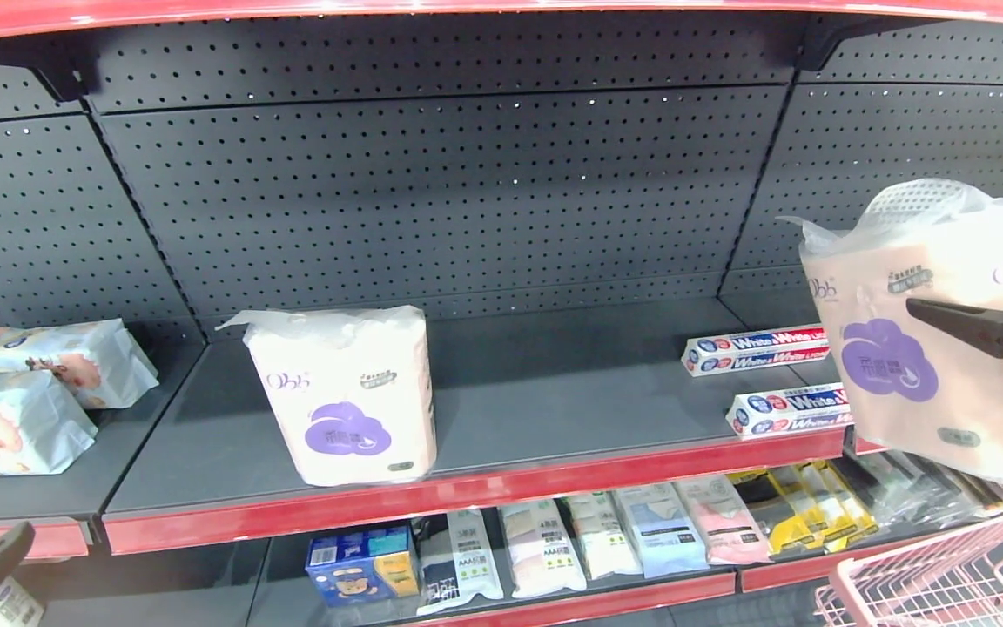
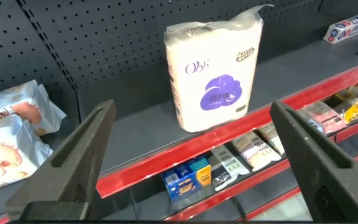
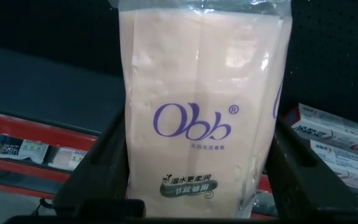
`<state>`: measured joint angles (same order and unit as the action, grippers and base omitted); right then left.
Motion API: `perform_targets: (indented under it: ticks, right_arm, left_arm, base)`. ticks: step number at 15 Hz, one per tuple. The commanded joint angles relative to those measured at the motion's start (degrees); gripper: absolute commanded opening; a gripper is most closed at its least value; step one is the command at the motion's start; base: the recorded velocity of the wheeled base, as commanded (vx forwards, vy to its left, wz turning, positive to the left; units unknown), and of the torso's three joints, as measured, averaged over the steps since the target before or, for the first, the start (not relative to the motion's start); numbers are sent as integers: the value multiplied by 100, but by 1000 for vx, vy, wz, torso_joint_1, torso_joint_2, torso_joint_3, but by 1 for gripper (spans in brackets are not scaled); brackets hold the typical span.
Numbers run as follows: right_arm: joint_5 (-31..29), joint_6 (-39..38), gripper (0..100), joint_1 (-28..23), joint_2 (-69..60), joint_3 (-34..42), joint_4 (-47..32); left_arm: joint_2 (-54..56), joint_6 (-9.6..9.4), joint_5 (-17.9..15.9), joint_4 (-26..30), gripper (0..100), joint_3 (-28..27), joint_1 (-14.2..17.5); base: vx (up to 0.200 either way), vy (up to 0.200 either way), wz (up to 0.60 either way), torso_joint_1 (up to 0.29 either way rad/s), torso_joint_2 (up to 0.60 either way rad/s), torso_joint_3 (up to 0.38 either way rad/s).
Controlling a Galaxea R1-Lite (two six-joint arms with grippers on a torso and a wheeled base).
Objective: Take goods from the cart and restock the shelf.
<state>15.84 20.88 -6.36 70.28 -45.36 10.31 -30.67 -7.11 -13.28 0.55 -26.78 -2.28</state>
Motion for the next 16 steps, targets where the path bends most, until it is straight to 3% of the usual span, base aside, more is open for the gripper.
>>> perform_targets:
  ticks: [1,7,12,16]
  right_arm:
    - [-2,4,0,-23,3,1,6]
    - [16,4,0,4,3,-43,6]
    - [51,-49,0,153,188,36,85]
    - [60,-128,0,338,469,168,779]
  left_arm:
    - [-27,-1,-17,-2,100,6,-1]
    - [-9,-1,-61,7,100,33,-1]
    - [44,8,-61,7,100,68,-1]
    - [246,16,80,7,100,288,17]
  base:
    - [0,0,600,2,-2,7]
    - [0,0,600,4,1,6]
    - [0,0,0,0,0,0]
    - [0,0,0,0,0,0]
